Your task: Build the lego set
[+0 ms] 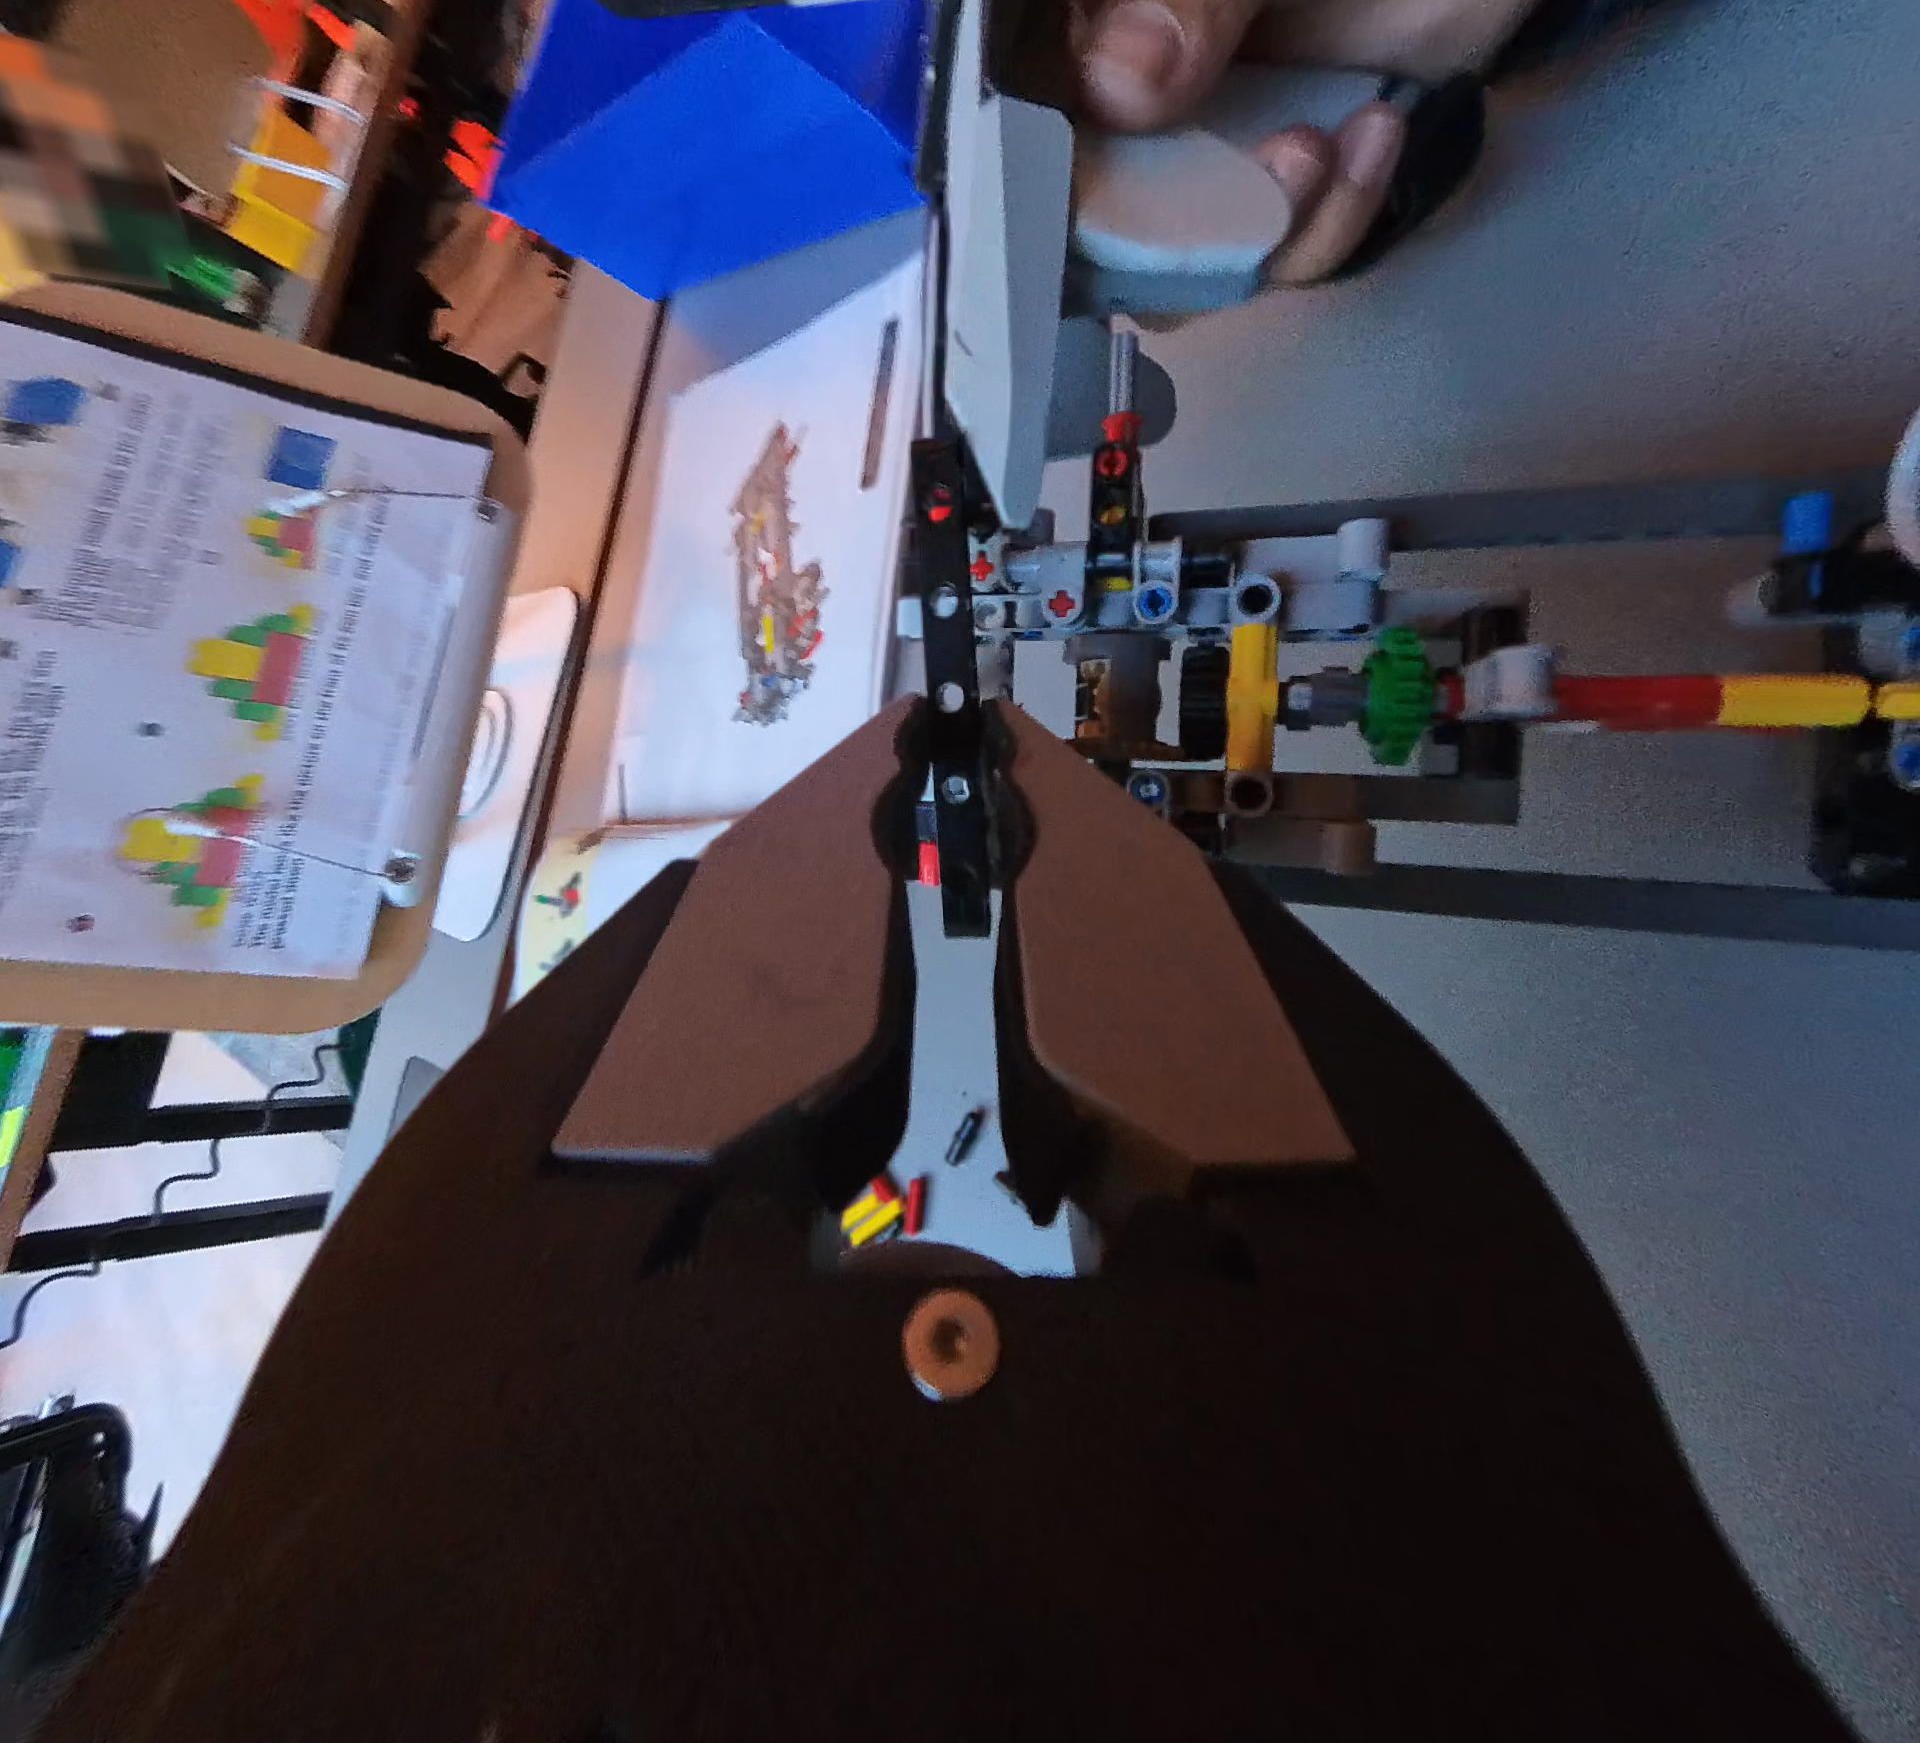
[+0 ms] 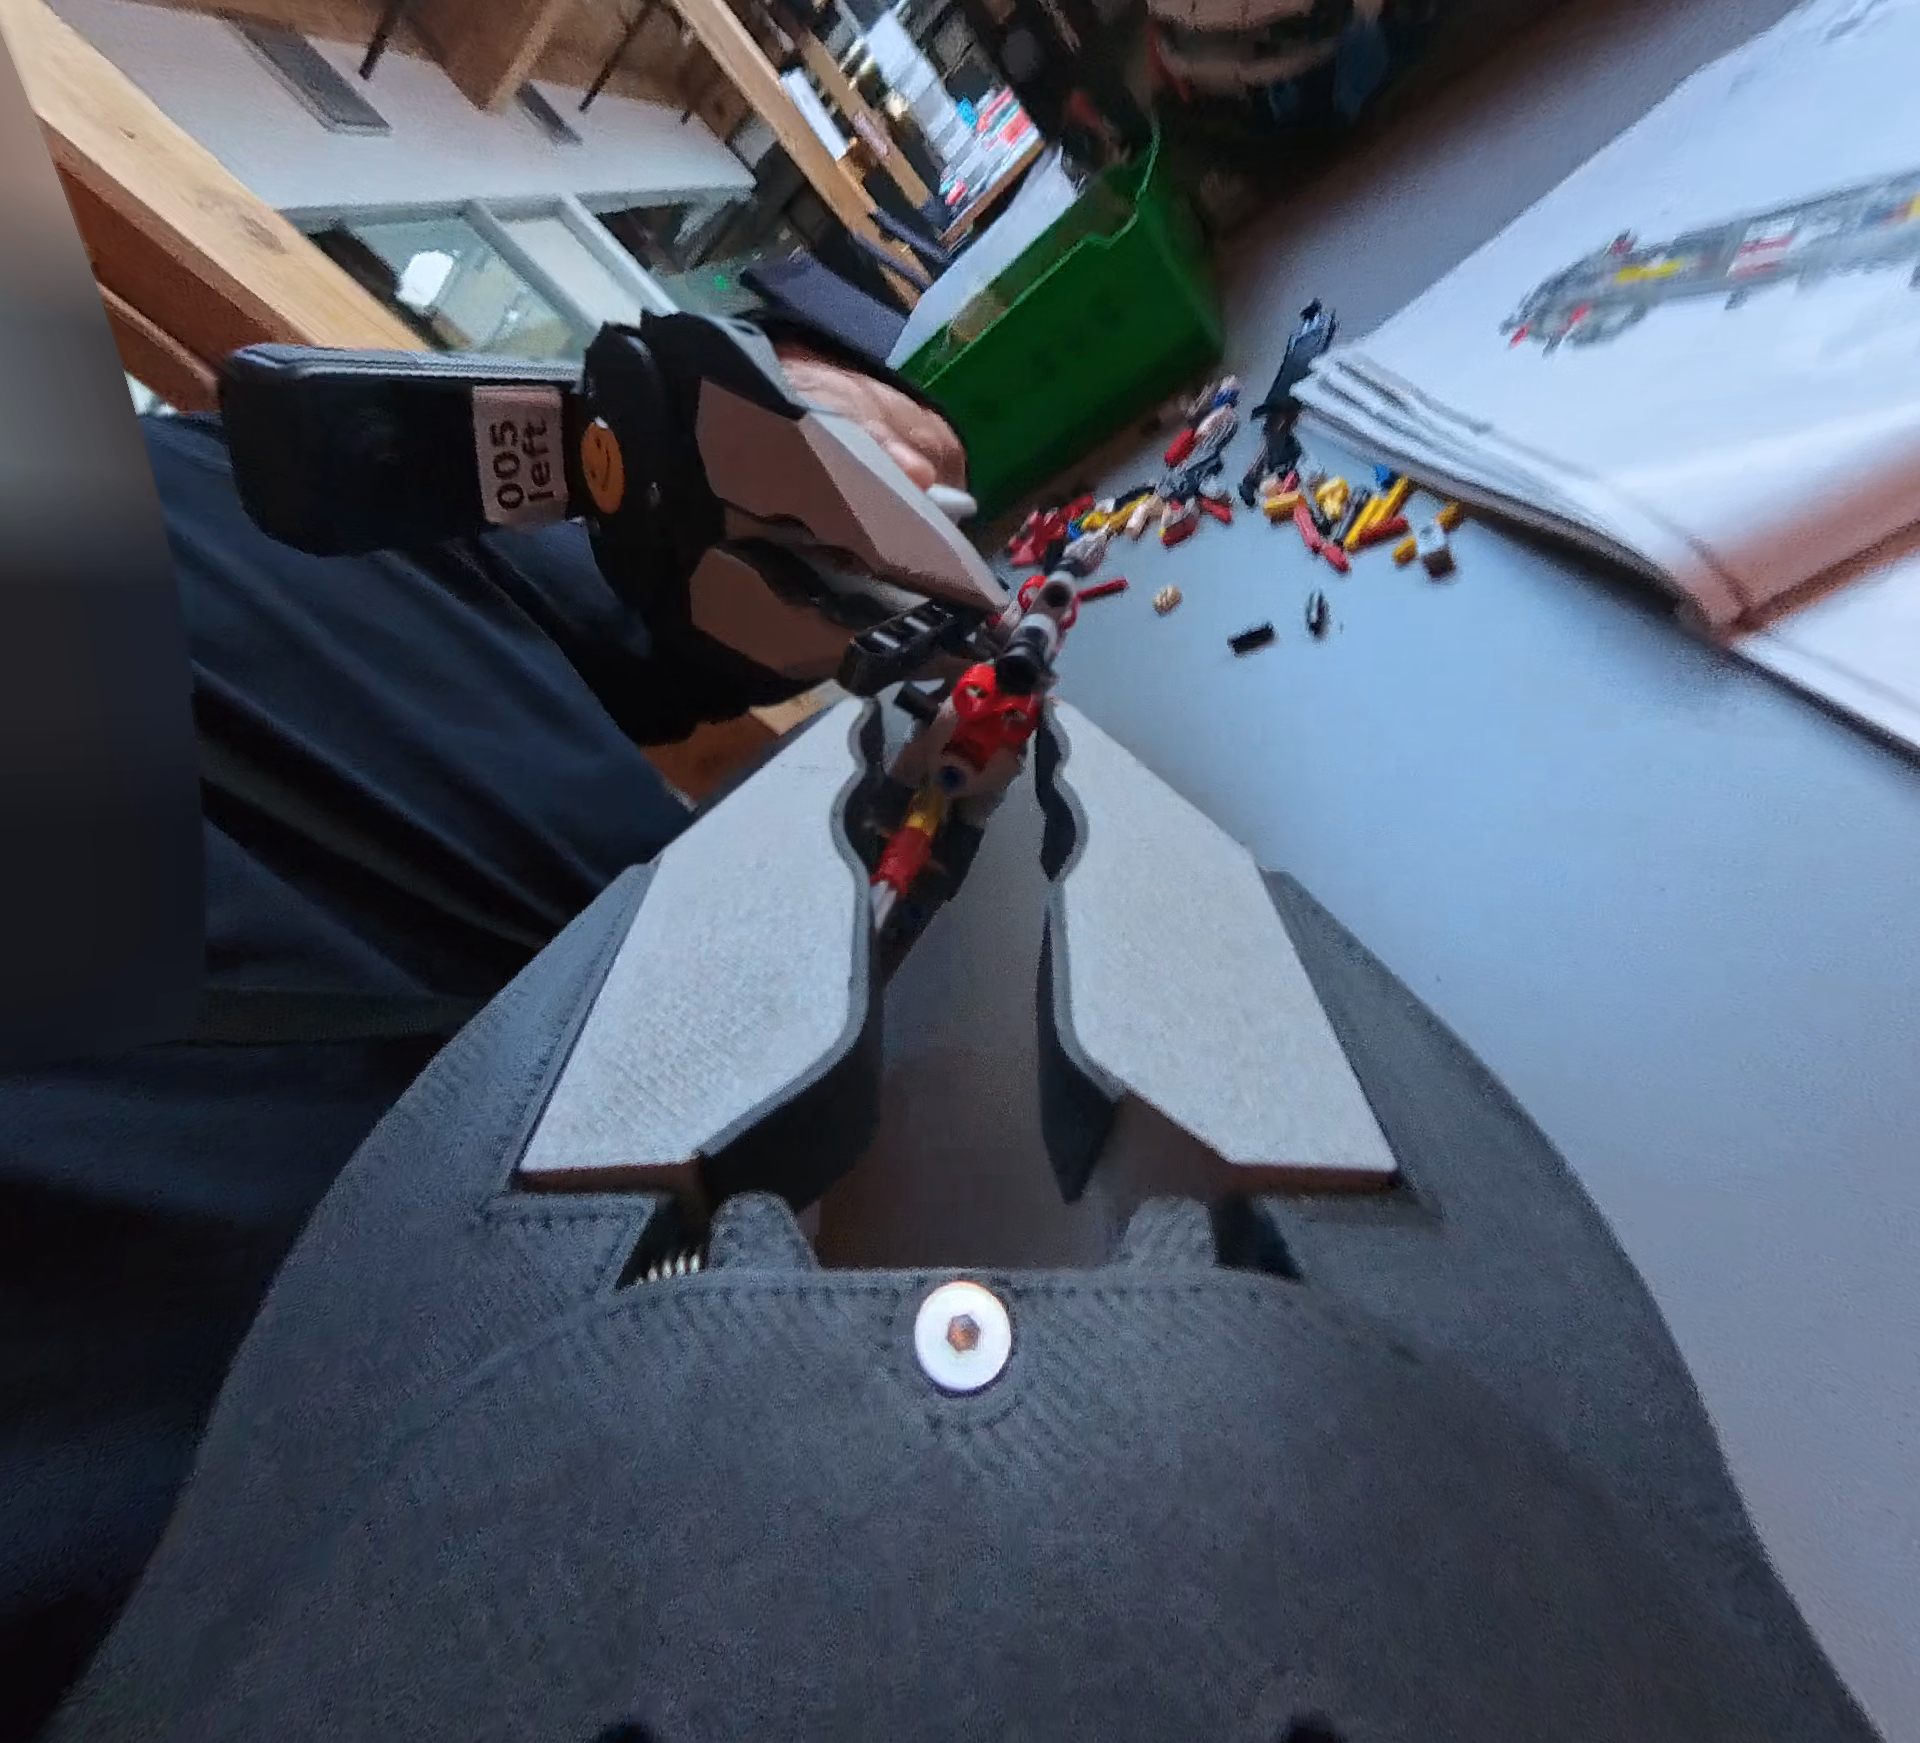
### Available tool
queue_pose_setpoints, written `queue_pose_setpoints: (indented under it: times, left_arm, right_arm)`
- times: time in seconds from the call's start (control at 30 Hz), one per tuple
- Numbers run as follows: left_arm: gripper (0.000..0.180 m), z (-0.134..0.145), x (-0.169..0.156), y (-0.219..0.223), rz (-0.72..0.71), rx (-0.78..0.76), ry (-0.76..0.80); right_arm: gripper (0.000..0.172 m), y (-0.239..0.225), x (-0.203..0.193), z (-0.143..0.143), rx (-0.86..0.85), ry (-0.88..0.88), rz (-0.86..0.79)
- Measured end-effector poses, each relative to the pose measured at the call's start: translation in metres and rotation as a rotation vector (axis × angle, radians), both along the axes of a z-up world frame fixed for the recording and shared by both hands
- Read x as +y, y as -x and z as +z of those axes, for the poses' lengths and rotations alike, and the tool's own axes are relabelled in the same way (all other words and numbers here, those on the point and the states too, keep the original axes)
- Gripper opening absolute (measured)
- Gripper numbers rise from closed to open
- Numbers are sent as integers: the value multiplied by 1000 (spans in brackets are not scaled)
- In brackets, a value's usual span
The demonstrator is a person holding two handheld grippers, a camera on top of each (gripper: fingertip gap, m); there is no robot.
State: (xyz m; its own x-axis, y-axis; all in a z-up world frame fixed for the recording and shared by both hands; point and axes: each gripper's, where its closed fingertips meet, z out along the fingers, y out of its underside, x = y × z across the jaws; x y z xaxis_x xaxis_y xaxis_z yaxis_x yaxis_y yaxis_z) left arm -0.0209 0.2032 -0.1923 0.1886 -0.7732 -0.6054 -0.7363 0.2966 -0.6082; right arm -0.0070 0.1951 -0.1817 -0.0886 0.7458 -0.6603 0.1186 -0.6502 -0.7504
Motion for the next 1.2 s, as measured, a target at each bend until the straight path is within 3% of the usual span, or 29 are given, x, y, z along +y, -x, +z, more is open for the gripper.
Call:
queue_pose_setpoints:
  times: [0.27, 0.4, 0.7, 0.83, 0.9, 1.1, 1.2]
  left_arm:
    - [6, 33, -15, 6, 49, -75, -28]
    - [6, 36, -20, 10, 43, -68, -135]
    - [7, -25, -26, 21, -44, -60, 40]
    - [7, -50, -25, 30, -7, -69, 246]
    - [7, -49, -25, 29, 7, -96, 323]
    - [16, -51, -22, 16, 56, -59, 483]
    - [6, -60, -14, 14, 74, -2, 488]
  right_arm:
    - [23, 10, -12, 30, -100, -228, -183]
    - [26, 14, -18, 31, -73, -162, -164]
    - [46, 22, -31, -28, -95, 151, 8]
    - [52, 25, -32, -45, -131, 154, 15]
    - [51, 27, -31, -53, -174, 130, 8]
    - [42, 31, -26, -71, -291, 93, -15]
    - [48, 31, -26, -80, -352, 92, -12]
